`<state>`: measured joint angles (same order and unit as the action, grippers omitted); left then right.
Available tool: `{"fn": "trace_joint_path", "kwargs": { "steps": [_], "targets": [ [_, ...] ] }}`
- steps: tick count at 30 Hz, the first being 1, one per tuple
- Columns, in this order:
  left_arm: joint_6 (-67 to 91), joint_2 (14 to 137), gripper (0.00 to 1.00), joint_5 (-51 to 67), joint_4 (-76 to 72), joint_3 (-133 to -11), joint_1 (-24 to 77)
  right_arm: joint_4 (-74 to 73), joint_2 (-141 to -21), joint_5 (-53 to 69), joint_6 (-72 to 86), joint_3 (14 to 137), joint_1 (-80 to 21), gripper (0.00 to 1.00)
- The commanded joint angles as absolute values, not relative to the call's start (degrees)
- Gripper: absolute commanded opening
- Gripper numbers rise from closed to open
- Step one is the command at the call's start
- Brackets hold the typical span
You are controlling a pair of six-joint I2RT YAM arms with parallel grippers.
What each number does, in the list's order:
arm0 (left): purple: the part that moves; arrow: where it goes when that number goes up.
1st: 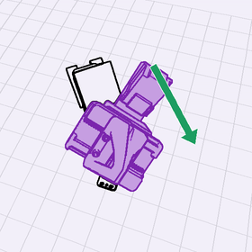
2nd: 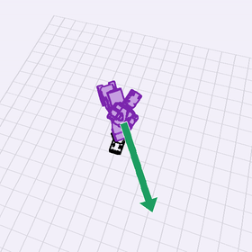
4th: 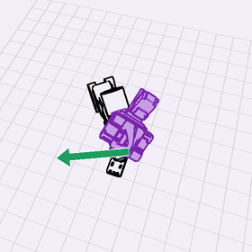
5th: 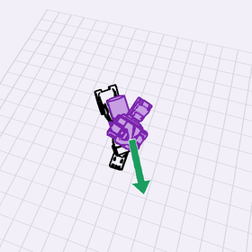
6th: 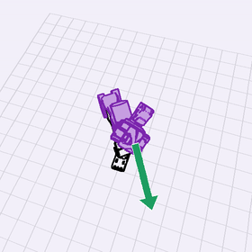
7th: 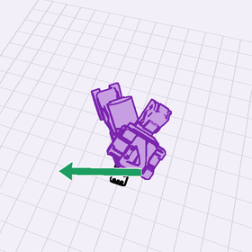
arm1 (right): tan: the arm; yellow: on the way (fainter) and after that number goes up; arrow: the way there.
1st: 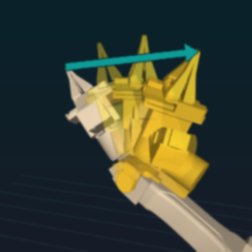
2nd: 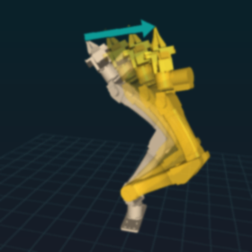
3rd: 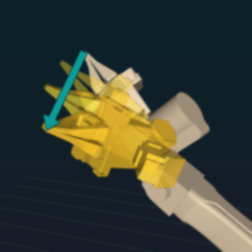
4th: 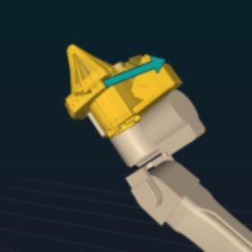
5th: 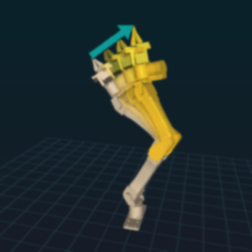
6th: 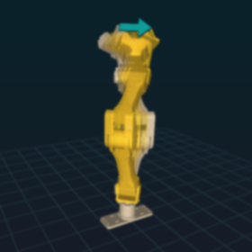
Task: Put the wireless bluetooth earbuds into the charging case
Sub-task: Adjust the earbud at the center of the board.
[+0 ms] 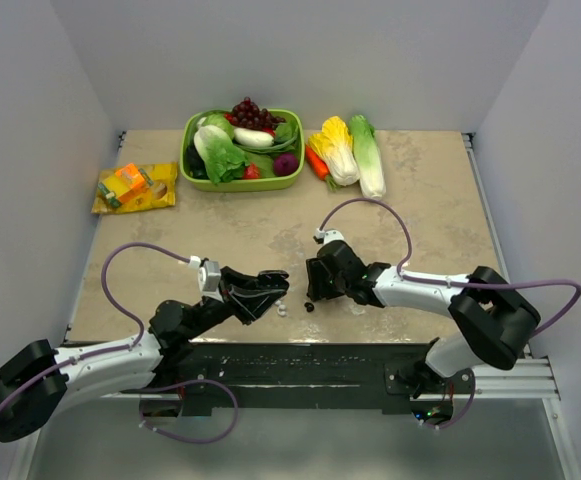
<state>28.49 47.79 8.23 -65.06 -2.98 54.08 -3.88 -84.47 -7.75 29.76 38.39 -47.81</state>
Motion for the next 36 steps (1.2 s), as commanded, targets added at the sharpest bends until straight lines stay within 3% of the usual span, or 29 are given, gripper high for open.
{"fn": "trace_joint_path", "kwargs": {
  "steps": [1,22,31,36],
  "targets": [
    [28.7,47.8,0.00,7.8,-68.4,4.8,54.3,-3.6,-84.3,-8.3,28.9,38.0,-47.5,0.55],
    [29.3,48.9,0.00,8.0,-70.6,5.7,54.3,-2.4,-87.9,-7.3,30.6,38.1,-52.3,0.48],
    [29.2,48.5,0.00,8.0,-70.2,5.6,54.3,-2.3,-87.5,-7.1,30.6,38.3,-52.3,0.38],
    [29.2,48.6,0.00,8.1,-70.2,5.7,54.3,-2.9,-85.5,-7.8,31.4,38.0,-52.4,0.53]
  ]
}}
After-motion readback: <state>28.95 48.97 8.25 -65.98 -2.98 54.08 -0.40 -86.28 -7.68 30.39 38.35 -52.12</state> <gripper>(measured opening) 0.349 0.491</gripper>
